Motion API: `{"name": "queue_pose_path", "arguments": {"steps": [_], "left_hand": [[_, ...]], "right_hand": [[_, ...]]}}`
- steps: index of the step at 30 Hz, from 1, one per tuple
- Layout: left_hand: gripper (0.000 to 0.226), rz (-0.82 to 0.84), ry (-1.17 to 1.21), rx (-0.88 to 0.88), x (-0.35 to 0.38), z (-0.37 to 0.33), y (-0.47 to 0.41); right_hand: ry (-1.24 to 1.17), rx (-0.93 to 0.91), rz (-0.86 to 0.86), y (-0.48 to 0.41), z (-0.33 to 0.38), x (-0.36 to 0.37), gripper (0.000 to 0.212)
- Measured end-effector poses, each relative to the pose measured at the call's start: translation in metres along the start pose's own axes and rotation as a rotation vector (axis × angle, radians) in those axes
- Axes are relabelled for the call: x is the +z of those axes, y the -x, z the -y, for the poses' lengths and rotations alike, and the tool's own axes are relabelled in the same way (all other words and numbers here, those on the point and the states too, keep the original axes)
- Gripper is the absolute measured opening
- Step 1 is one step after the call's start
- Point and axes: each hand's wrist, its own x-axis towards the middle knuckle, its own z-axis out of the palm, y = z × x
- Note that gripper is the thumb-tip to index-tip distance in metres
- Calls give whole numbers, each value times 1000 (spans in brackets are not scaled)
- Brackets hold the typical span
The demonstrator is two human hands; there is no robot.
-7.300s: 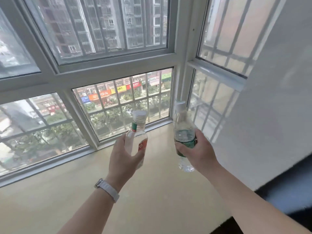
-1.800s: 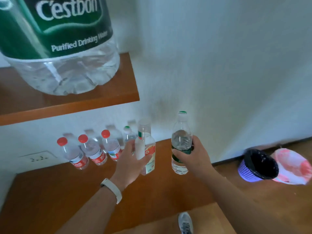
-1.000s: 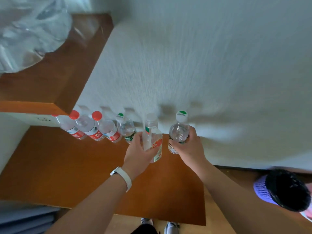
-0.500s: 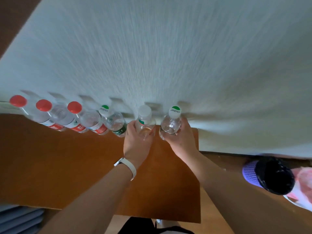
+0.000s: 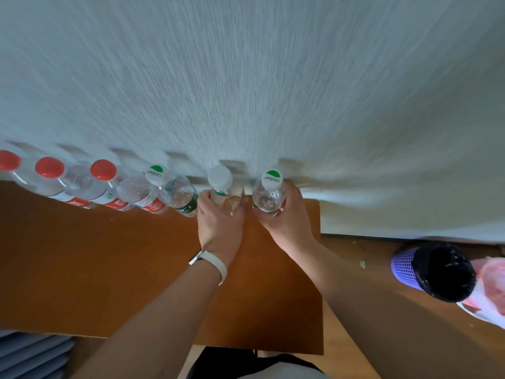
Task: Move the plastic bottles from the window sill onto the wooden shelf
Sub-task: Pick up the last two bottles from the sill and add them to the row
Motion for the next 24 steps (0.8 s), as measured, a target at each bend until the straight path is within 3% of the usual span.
{"name": "queue_pose_path", "arguments": {"steps": [10,19,24], "left_hand": [[83,-17,-41,-29,1,2,4],[66,64,-104,-29,-1,6,1],[78,71,-114,-52,-5,2,9]], "right_hand": [[15,35,94,5,-4,-9,74],[74,14,173,6,1,-28,70],[97,7,189,8,4,-37,69]]}}
